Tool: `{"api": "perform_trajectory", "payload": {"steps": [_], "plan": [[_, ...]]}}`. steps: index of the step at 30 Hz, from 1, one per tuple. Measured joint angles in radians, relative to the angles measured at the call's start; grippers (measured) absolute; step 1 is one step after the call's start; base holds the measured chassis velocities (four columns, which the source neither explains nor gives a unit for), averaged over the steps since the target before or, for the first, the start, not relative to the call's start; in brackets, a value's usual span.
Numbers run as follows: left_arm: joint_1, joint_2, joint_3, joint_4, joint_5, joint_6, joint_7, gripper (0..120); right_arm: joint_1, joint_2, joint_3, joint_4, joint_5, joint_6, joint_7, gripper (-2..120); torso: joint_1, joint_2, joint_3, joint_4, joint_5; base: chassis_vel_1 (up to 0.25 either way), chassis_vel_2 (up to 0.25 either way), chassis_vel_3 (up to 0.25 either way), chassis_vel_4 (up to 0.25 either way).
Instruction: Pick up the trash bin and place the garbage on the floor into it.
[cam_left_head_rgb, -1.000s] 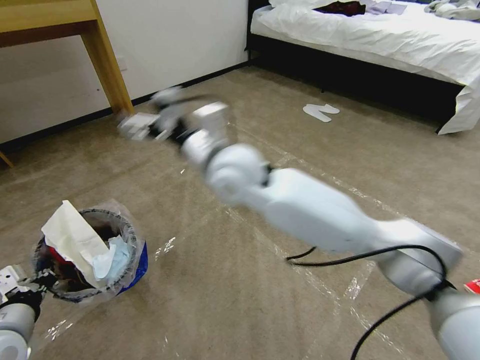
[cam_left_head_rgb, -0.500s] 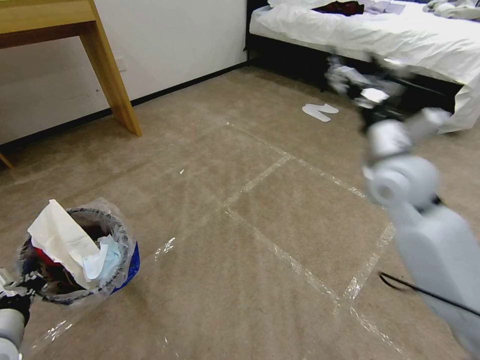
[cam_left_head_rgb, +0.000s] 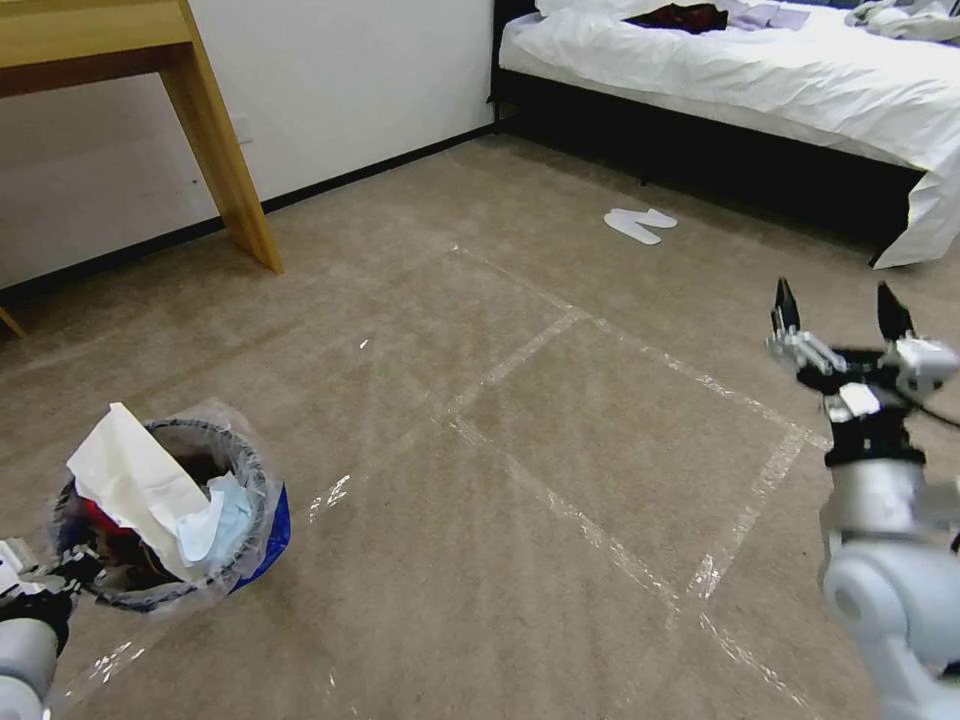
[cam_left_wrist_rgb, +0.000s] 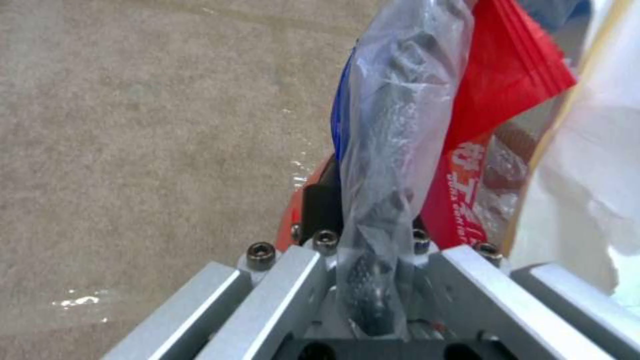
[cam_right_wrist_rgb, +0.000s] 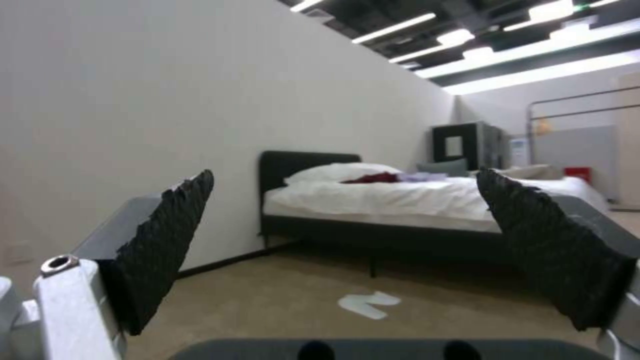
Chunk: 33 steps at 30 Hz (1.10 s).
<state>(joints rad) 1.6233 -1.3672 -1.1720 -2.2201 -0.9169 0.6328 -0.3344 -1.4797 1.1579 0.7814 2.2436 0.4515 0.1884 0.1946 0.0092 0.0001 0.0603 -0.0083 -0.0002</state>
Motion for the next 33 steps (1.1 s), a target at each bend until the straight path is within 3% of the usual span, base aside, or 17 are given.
{"api": "perform_trajectory", "payload": {"steps": [5, 7, 18, 33], "plan": [[-0.003, 0.002, 0.000, -0.009, -0.040, 0.012, -0.009, 0, -0.015, 0.033, -0.001, -0.011, -0.034, 0.017, 0.004, 99, 0.000, 0.000, 0.000, 0.0000, 0.0000, 0.000, 0.000, 0.000, 0.000], [-0.008, 0.006, 0.003, -0.010, -0.049, 0.017, -0.014, 0, -0.022, 0.053, -0.010, -0.025, -0.073, 0.020, 0.003, 93, 0.000, 0.000, 0.000, 0.0001, 0.0000, 0.000, 0.000, 0.000, 0.000], [-0.006, 0.015, 0.000, -0.007, -0.060, 0.018, -0.013, 0, -0.034, 0.075, -0.042, -0.063, -0.114, 0.019, 0.000, 100, 0.000, 0.000, 0.000, 0.0001, 0.0002, -0.028, 0.035, 0.033, -0.028], [-0.014, 0.010, 0.005, 0.003, -0.055, 0.015, -0.010, 0, -0.010, 0.071, -0.088, -0.091, -0.116, 0.012, 0.012, 100, 0.000, 0.000, 0.000, 0.0000, 0.0001, -0.225, 0.218, 0.213, -0.214]]}}
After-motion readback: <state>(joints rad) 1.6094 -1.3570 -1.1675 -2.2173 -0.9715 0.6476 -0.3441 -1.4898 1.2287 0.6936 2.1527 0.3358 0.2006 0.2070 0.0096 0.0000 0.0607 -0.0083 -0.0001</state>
